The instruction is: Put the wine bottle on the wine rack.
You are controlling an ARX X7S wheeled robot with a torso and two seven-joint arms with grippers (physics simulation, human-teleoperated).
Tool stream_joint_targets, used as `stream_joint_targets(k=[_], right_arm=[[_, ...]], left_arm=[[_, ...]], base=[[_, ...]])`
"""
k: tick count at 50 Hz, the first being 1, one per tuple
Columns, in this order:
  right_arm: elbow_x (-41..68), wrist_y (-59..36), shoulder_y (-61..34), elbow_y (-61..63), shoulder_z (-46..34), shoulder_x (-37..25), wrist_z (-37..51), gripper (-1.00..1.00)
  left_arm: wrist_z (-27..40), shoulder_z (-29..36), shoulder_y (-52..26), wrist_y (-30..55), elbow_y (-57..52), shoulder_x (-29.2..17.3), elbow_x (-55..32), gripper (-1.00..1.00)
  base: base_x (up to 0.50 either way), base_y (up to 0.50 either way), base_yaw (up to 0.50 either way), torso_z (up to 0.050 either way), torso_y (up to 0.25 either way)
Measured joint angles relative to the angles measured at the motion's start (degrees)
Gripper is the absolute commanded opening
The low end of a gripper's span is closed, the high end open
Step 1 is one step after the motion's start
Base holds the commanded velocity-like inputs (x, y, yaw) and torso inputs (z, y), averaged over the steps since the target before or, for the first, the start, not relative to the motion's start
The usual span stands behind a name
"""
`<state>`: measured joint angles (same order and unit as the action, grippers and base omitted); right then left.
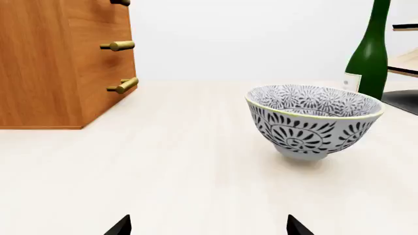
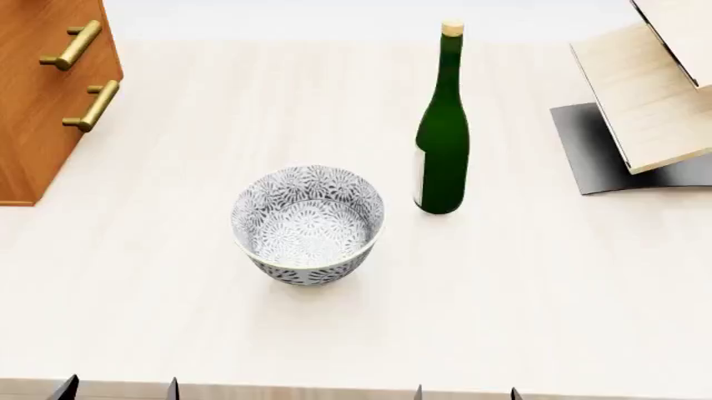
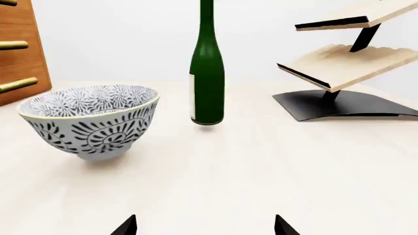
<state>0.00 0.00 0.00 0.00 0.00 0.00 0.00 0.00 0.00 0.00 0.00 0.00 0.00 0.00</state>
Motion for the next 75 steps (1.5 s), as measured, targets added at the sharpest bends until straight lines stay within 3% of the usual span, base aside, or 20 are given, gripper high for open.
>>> stream_joint_targets(k=[22,41,57,75], right_arm=[[1.90,-0.19,1.49,4.49,-3.08,-2.76,3.07,1.00],[3.86,1.32,8.59,23.20,-4.41,-5.64,5.00,1.00],[6.77,7.10,15.24,36.33,-4.33,-7.49,5.76,1.00],[7.29,15.91,19.01,40.44,-4.49,-8.20,6.43,1.00]], left_arm=[[2.92,2.95,0.63,0.62,-2.36,-2.55,-2.59,1.00],[6.30,5.66,6.91,0.91,-19.39,-5.17,-1.16,1.00],[9.37,6.80,12.51,-3.54,-31.19,-6.94,1.04,1.00],[11.90,7.19,16.13,-9.52,-36.72,-8.25,1.87,1.00]], base=[[0.00,0.00,0.00,0.000,0.000],[0.00,0.00,0.00,0.000,0.000],[0.00,0.00,0.00,0.000,0.000],[0.00,0.00,0.00,0.000,0.000]])
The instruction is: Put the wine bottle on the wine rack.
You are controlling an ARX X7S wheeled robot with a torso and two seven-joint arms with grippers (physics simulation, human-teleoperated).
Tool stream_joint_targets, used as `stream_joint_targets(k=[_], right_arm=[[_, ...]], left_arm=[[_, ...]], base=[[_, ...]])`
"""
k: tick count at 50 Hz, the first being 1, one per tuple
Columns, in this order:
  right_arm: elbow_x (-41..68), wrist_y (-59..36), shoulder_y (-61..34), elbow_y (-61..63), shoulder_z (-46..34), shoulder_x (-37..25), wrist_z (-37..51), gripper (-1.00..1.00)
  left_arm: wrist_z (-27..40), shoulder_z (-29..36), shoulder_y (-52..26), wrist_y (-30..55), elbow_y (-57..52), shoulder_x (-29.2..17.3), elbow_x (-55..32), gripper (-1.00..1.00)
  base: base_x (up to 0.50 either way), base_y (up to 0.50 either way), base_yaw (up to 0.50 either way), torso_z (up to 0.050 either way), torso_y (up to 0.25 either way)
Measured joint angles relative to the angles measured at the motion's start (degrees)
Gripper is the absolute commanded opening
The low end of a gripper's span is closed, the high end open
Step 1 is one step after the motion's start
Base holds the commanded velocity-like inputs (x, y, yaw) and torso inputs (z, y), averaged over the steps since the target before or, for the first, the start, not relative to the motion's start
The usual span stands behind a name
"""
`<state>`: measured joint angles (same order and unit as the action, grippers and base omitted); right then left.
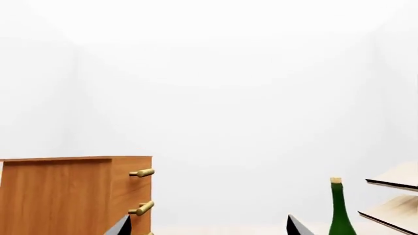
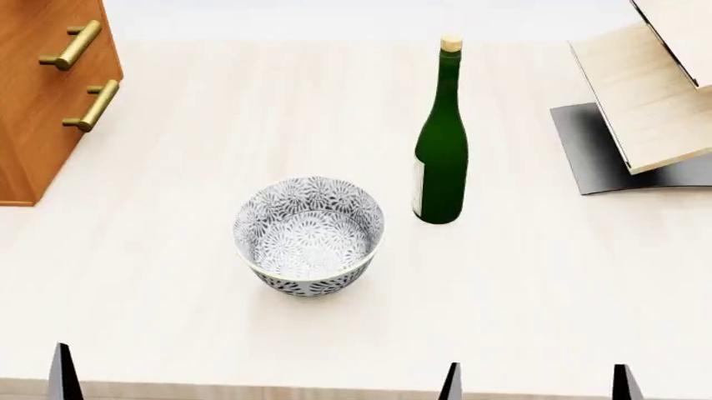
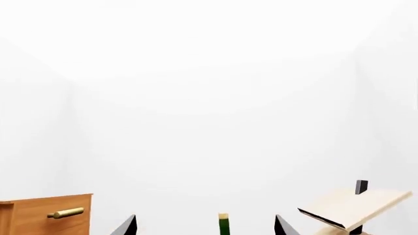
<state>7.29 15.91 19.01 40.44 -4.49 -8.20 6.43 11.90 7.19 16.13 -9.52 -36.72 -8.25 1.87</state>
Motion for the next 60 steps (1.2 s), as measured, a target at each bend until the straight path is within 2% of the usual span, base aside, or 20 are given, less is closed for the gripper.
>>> stream_joint_targets(k=[60], right_arm=[[-0.96,0.69,-0.54,-1.96,-2.85,-2.67,3.26,1.00]], left_arm=[[3.46,2.66,0.02,-1.45,0.29,-2.80,-0.14,1.00]], base=[[0.18,0.00,0.00,0.000,0.000]])
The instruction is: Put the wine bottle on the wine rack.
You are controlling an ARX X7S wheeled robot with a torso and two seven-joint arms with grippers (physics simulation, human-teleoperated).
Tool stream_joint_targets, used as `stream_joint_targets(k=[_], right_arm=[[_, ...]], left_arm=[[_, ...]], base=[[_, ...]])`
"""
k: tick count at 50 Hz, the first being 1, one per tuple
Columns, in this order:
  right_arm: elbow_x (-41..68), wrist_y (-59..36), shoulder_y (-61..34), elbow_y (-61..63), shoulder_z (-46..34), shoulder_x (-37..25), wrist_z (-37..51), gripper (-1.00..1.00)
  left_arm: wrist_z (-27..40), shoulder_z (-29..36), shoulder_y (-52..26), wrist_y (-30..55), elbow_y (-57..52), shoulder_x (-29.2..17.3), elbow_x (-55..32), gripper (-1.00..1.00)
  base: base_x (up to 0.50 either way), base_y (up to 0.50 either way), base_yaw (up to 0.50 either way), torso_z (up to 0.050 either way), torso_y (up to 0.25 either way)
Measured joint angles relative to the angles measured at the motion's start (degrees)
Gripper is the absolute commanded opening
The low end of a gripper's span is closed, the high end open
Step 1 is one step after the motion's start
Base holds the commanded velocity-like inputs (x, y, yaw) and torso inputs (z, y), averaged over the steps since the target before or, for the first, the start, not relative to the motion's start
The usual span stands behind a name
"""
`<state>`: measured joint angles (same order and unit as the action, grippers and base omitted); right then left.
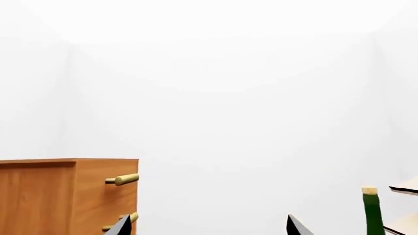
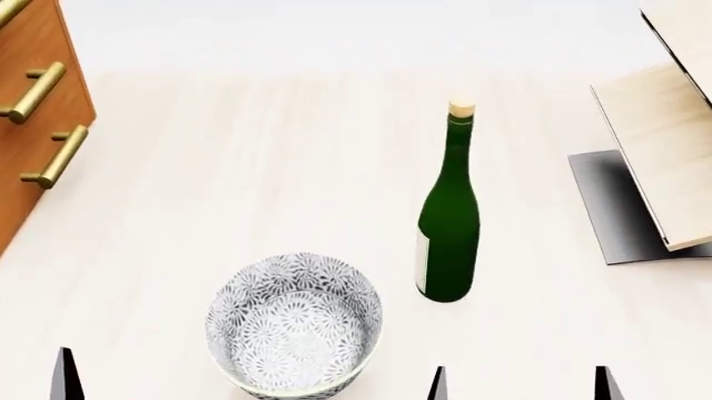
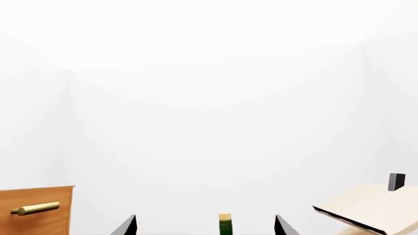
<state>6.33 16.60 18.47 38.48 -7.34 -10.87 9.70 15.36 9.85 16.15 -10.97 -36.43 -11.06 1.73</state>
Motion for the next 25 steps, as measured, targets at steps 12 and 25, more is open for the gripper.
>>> stream_joint_targets(k=[12,25], right_arm=[[-0.72,0.06,-0.37,-0.60,-0.49,-0.32,0.66,1.00],[-1.16,-0.03,-0.66,-0.92,-0.94,-0.74,1.31,1.00]], left_arm=[[0.54,0.36,-0.14,0.13,-0.03,-0.46,-0.17,1.00],[1.10,0.68,-0.27,0.34,-0.19,-0.96,-0.26,1.00]], base=[[0.19,0.00,0.00,0.000,0.000],[0.19,0.00,0.00,0.000,0.000]])
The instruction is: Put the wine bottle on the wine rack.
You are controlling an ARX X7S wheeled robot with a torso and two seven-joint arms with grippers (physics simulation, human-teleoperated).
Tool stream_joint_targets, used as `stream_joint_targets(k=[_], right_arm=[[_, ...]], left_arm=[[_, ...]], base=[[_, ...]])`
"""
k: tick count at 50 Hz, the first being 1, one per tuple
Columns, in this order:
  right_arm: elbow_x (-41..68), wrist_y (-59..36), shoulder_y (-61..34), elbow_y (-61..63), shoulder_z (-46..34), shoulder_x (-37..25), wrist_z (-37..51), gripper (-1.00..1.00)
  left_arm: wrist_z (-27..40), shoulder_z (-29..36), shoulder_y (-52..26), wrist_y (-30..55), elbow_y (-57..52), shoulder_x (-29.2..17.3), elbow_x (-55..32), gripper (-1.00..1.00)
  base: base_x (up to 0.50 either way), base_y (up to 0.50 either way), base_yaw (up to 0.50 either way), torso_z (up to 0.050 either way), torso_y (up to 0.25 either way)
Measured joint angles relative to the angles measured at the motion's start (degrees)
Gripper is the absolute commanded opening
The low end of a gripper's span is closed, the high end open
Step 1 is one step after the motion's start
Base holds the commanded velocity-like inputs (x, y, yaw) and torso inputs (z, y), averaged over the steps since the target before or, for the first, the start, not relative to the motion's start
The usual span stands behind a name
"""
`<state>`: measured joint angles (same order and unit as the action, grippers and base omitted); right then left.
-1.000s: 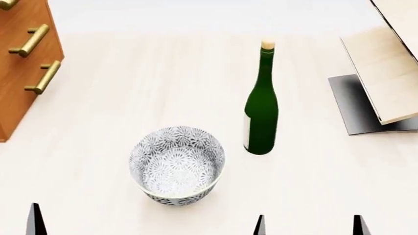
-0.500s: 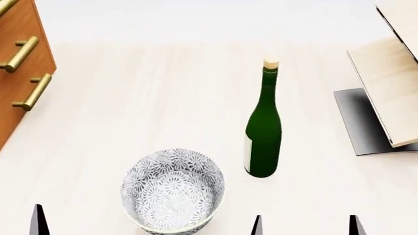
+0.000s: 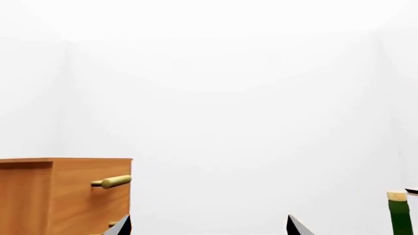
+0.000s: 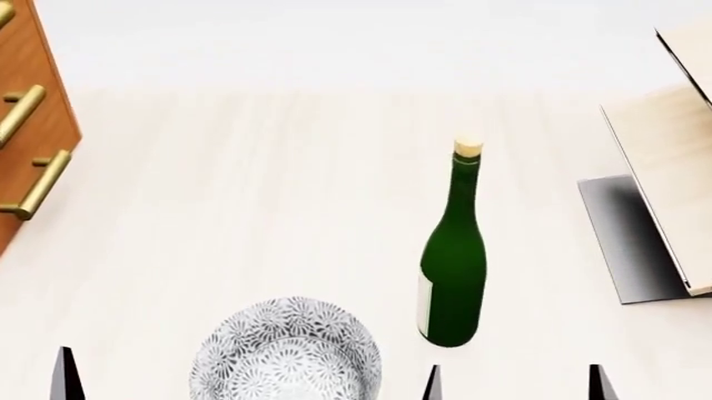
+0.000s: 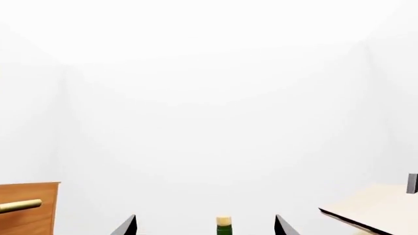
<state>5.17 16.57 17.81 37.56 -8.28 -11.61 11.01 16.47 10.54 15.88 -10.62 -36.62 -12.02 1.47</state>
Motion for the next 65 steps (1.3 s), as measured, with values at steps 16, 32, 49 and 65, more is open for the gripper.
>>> stream_joint_targets(k=[16,32,49,65], right_arm=[[-0.34,0.13,-0.08,-0.38,-0.67,-0.51,0.66,1.00],[-0.53,0.06,-0.24,-0.68,-1.23,-1.01,1.32,1.00],[-0.61,-0.30,-0.64,-1.13,-1.92,-1.50,1.91,1.00],[0.08,-0.54,-0.76,-1.39,-2.69,-2.24,2.03,1.00]], left_arm=[[0.70,0.46,-0.03,-0.06,0.01,-0.55,0.04,1.00],[1.32,0.97,-0.10,0.05,-0.01,-1.04,0.14,1.00],[1.86,1.46,-0.34,-0.11,0.39,-1.57,-0.12,1.00],[2.36,1.95,-0.54,0.00,0.55,-1.99,-0.22,1.00]], base=[[0.19,0.00,0.00,0.000,0.000],[0.19,0.00,0.00,0.000,0.000],[0.13,0.00,0.00,0.000,0.001],[0.00,0.00,0.00,0.000,0.000]])
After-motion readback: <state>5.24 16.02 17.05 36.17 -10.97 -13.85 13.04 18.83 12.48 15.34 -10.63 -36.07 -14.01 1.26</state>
